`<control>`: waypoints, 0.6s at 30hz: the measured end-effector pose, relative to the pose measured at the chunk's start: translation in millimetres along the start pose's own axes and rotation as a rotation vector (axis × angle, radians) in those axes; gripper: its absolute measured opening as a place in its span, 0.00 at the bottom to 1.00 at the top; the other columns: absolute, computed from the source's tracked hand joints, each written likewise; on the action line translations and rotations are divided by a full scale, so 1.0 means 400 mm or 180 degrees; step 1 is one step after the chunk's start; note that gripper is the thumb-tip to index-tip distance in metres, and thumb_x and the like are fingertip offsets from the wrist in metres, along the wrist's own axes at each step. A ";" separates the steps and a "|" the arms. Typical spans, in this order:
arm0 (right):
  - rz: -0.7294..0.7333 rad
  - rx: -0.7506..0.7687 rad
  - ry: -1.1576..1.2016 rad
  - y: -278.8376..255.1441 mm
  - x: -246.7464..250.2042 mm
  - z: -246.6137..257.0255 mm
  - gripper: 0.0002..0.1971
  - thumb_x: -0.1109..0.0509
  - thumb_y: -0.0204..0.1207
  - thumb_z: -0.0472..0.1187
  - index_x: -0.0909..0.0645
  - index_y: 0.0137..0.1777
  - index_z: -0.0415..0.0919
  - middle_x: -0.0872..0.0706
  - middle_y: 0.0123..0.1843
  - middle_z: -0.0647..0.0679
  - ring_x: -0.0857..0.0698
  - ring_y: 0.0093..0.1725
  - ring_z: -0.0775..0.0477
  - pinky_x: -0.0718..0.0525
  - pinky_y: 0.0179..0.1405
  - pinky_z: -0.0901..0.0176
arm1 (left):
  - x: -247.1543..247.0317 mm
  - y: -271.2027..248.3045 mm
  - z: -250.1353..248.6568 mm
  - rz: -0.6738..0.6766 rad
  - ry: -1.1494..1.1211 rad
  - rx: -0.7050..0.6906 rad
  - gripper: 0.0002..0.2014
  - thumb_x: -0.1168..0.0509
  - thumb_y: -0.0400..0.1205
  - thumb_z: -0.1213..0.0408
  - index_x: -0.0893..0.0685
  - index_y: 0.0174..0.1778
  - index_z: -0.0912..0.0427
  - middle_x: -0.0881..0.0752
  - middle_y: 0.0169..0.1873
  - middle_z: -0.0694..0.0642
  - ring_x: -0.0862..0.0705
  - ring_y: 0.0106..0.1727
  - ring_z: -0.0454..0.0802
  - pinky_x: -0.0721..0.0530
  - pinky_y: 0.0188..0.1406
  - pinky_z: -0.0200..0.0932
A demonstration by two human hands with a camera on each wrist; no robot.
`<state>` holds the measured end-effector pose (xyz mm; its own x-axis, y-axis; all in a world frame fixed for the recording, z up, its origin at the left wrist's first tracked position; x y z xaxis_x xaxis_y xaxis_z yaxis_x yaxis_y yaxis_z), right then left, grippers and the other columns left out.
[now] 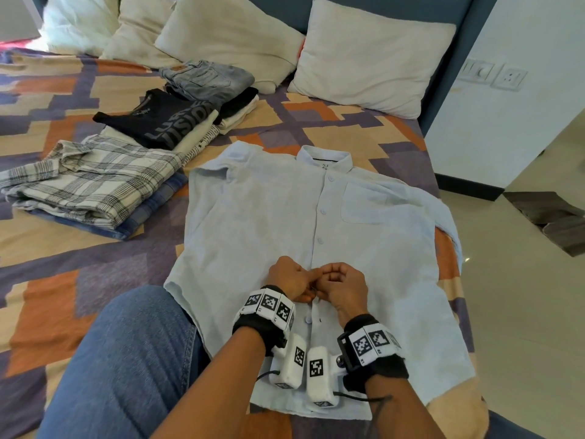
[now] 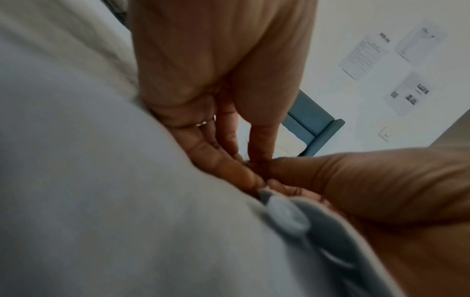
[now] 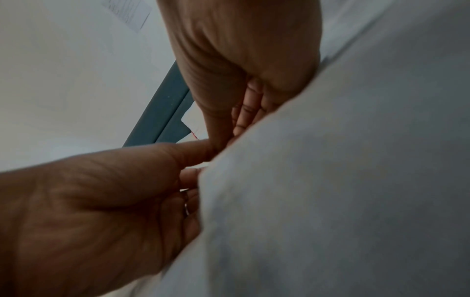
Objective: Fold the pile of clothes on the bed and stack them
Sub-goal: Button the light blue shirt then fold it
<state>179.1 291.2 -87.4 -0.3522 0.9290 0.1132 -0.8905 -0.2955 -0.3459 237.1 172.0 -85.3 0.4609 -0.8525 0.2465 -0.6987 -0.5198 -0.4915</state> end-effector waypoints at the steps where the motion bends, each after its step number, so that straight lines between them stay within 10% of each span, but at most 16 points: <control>1: 0.0023 0.0007 0.0008 -0.001 0.001 -0.001 0.12 0.25 0.66 0.19 0.15 0.45 0.33 0.12 0.35 0.40 0.12 0.33 0.46 0.09 0.37 0.53 | 0.000 0.002 -0.001 -0.0033 0.0083 -0.0013 0.16 0.26 0.78 0.59 0.12 0.41 0.73 0.10 0.31 0.64 0.09 0.33 0.58 0.08 0.38 0.49; 14: -0.0106 -0.0145 -0.0020 0.001 -0.002 0.007 0.08 0.24 0.72 0.23 0.14 0.44 0.36 0.10 0.40 0.40 0.12 0.34 0.46 0.12 0.28 0.58 | -0.013 0.002 -0.004 0.0000 0.1191 -0.0498 0.13 0.40 0.81 0.70 0.23 0.29 0.61 0.22 0.29 0.58 0.24 0.36 0.54 0.28 0.36 0.44; 18: -0.0124 -0.0203 -0.0484 0.026 -0.009 0.019 0.13 0.29 0.71 0.21 0.17 0.34 0.39 0.11 0.42 0.38 0.15 0.34 0.43 0.08 0.39 0.42 | -0.007 0.002 0.005 0.0158 0.0979 -0.0511 0.11 0.37 0.79 0.71 0.22 0.31 0.61 0.20 0.28 0.57 0.22 0.30 0.51 0.23 0.33 0.41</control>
<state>169.1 282.9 -84.5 -0.3615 0.8937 0.2656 -0.8860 -0.2405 -0.3964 236.1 174.2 -88.1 0.2548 -0.8408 0.4776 -0.8045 -0.4583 -0.3777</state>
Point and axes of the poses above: each hand's wrist, its own y-axis towards the middle knuckle, its own x-axis out of the back of the hand, z = x × y, the point moved 4 cm from there along y, towards the middle knuckle
